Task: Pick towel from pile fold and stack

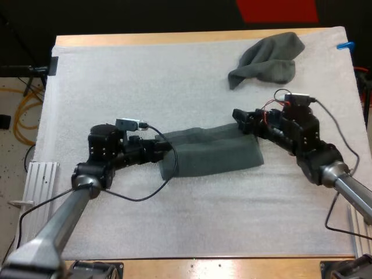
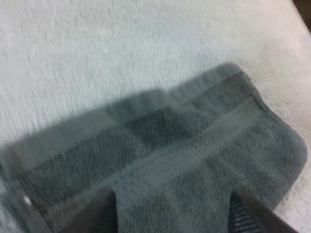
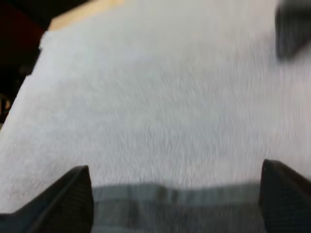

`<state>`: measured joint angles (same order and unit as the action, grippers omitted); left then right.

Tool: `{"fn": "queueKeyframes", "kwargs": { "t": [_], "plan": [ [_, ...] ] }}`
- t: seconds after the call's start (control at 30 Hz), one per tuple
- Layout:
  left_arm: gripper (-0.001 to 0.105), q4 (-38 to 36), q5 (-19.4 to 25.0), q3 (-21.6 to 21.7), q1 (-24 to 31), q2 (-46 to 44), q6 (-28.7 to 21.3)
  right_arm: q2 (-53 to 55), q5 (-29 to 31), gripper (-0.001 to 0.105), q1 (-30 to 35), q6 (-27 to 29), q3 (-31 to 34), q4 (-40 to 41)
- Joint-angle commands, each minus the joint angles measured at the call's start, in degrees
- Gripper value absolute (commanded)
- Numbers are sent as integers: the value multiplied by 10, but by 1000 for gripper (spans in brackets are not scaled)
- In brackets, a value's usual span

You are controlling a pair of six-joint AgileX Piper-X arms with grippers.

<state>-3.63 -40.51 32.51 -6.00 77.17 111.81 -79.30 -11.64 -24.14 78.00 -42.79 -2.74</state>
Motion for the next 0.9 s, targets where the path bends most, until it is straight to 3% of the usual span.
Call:
{"fn": "queueKeyframes", "kwargs": {
  "t": [0.0, 0.2, 0.3, 0.43, 0.6, 0.67, 0.73, 0.87],
  "plan": [
    [49, -8, 21, 5, 0, -29, -20, 22, 13, 68, 0, 30, -4, 9],
    [50, -100, 78, 9, 0, -164, -87, 103, 61, 69, 0, 84, -4, 65],
    [56, -169, 104, 26, 0, -236, -103, 142, 67, 73, 0, 84, -4, 105],
    [76, -290, 192, 77, 0, -331, -138, 197, 67, 76, 0, 84, -4, 169],
    [77, -414, 247, 167, 0, -398, -144, 261, 67, 76, 0, 86, -4, 227],
    [77, -484, 271, 213, 0, -422, -144, 291, 67, 75, 0, 121, -4, 250],
    [77, -522, 288, 240, 0, -434, -144, 316, 67, 75, 0, 149, -4, 262],
    [76, -569, 288, 267, 0, -446, -144, 362, 67, 75, 0, 153, -4, 276]
  ]
}}
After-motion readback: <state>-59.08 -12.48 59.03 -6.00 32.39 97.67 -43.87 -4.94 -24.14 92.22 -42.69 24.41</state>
